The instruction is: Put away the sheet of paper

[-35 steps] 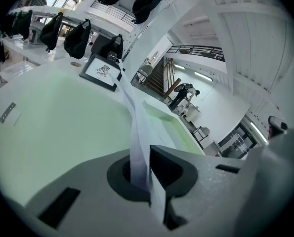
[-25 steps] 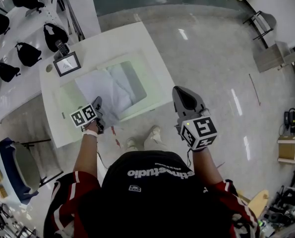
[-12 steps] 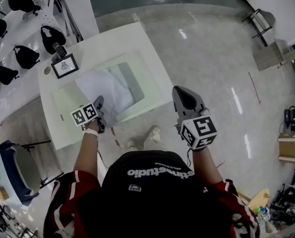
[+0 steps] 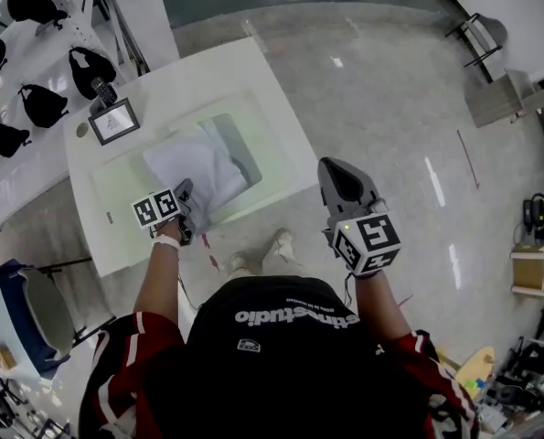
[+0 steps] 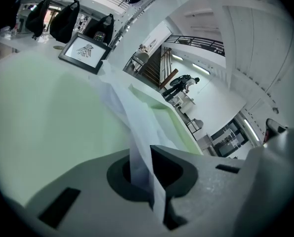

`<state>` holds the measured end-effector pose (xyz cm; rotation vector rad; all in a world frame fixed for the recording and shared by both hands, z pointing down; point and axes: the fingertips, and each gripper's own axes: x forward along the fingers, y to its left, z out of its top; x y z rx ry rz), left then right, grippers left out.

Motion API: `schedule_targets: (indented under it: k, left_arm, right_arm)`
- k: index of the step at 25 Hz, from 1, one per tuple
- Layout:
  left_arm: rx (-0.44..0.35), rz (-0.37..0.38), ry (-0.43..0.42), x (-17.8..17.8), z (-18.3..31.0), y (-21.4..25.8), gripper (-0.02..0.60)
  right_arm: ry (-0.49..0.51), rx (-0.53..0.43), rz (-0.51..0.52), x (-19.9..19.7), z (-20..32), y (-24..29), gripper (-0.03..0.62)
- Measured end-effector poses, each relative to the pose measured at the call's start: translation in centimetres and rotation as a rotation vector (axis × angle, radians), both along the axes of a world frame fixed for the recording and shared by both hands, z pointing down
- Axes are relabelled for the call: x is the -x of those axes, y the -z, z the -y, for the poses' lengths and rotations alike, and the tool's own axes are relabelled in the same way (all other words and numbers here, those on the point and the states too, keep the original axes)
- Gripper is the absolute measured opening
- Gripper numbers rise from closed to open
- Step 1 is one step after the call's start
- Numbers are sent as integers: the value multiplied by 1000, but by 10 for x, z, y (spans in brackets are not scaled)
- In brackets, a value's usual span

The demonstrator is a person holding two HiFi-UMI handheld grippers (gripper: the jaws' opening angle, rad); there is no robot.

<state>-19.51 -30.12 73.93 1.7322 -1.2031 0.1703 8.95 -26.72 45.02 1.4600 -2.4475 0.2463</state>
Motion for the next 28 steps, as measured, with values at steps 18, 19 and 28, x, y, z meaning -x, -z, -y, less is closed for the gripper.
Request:
schedule_targets:
  k: [18,19,28]
  left_arm:
    - [17,8,-78,-43,29,-6,6]
    - [18,9,-82,-45,30,-7,6]
    - [28,0,-89,-66,39,-12,6]
  right_arm:
    - [-25,6,0,-27,11,-2,3]
    - [-25,5,-1,-28,12,-2,3]
    - [-16,12,6,-38,26,-4,3]
